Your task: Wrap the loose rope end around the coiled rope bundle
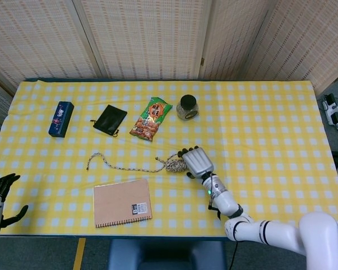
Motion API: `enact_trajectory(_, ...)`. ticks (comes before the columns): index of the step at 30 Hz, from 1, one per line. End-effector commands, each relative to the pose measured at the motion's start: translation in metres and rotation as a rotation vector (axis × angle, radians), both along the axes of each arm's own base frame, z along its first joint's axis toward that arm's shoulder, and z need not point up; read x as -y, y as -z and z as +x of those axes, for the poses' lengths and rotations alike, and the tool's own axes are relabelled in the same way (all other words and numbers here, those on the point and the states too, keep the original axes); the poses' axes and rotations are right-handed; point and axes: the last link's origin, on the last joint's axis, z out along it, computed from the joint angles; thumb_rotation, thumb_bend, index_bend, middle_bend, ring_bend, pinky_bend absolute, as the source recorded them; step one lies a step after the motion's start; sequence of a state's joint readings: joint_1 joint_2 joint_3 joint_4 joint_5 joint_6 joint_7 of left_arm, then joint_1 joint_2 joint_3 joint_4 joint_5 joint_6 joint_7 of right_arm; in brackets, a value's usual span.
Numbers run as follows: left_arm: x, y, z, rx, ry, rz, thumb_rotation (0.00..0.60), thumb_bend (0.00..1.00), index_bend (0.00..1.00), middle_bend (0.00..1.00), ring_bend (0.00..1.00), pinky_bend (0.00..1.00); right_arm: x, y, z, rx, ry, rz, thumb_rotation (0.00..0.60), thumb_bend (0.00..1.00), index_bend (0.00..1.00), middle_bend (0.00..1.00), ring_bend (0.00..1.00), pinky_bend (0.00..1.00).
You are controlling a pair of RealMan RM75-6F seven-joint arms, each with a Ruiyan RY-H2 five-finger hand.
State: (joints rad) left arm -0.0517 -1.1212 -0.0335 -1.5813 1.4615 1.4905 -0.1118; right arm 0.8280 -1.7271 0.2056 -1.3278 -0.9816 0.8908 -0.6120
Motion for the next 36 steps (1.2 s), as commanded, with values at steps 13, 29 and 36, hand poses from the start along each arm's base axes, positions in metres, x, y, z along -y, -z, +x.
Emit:
enact_trajectory(13, -0.001, 0.002, -0.002, 0.006, -0.004, -0.006, 0.6, 0.31, 0.18, 0.15, 0.14, 0.15, 0.003, 0.005, -0.002, -0.016, 0.011, -0.018, 0.6, 0.4, 0.52, 0.47, 0.49, 0.44)
enact_trajectory(29, -0.082, 0.022, 0.051, -0.04, 0.272, -0.072, 0.6, 0.32, 0.32, 0.35, 0.37, 0.3, 0.01, -0.022, -0.005, -0.008, -0.033, -0.031, 0.6, 0.59, 0.68, 0.59, 0.63, 0.59)
enact_trajectory(36, -0.128, 0.058, 0.077, -0.098, 0.356, -0.154, 0.6, 0.32, 0.39, 0.51, 0.51, 0.54, 0.014, -0.038, -0.003, -0.032, -0.055, -0.011, 0.6, 0.6, 0.69, 0.6, 0.64, 0.59)
